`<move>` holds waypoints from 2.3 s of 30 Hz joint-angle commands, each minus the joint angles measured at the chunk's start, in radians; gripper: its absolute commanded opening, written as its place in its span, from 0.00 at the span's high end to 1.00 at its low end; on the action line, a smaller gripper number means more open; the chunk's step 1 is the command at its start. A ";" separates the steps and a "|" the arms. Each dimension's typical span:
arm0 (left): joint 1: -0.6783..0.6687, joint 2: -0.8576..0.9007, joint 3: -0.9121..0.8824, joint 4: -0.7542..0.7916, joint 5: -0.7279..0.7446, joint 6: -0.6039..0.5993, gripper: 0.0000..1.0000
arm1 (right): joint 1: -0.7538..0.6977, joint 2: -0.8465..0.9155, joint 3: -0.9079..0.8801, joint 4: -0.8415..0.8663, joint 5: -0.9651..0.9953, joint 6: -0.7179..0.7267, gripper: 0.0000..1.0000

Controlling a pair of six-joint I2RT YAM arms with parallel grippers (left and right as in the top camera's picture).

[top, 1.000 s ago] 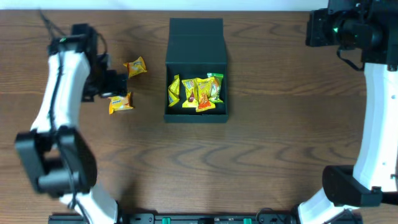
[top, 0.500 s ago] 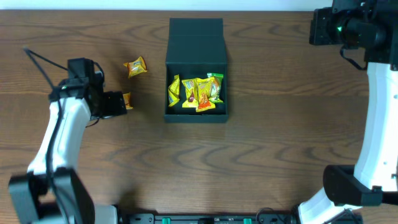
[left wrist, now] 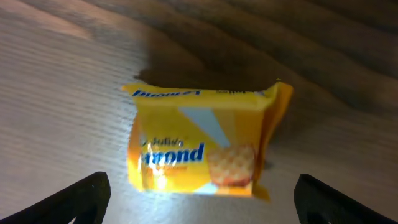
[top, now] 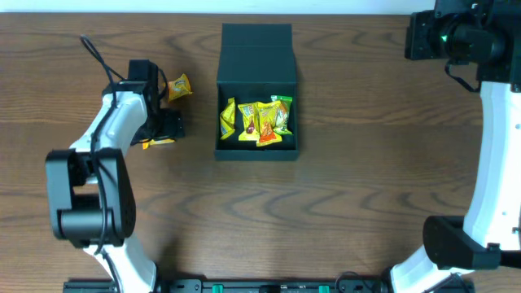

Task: Pack container
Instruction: 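Grasp the yellow Julie's Le-mond packet with the left gripper, then carry the Julie's packet with the left gripper into the box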

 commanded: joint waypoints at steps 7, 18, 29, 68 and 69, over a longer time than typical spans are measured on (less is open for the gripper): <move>0.007 0.083 0.027 0.005 -0.010 -0.082 0.05 | -0.007 -0.011 -0.004 -0.004 -0.004 -0.018 0.98; 0.027 0.101 0.026 0.051 0.016 -0.082 0.36 | -0.007 -0.011 -0.004 -0.008 -0.004 -0.018 0.98; 0.032 0.101 0.033 0.035 0.016 -0.077 0.46 | -0.007 -0.011 -0.004 -0.004 -0.004 -0.018 0.98; -0.545 0.094 0.454 -0.290 0.028 -0.355 0.78 | -0.433 -0.142 -0.003 0.003 -0.102 -0.018 0.98; -0.558 0.094 0.437 -0.275 0.024 -0.368 0.78 | -0.433 -0.142 -0.003 0.003 -0.102 -0.018 0.98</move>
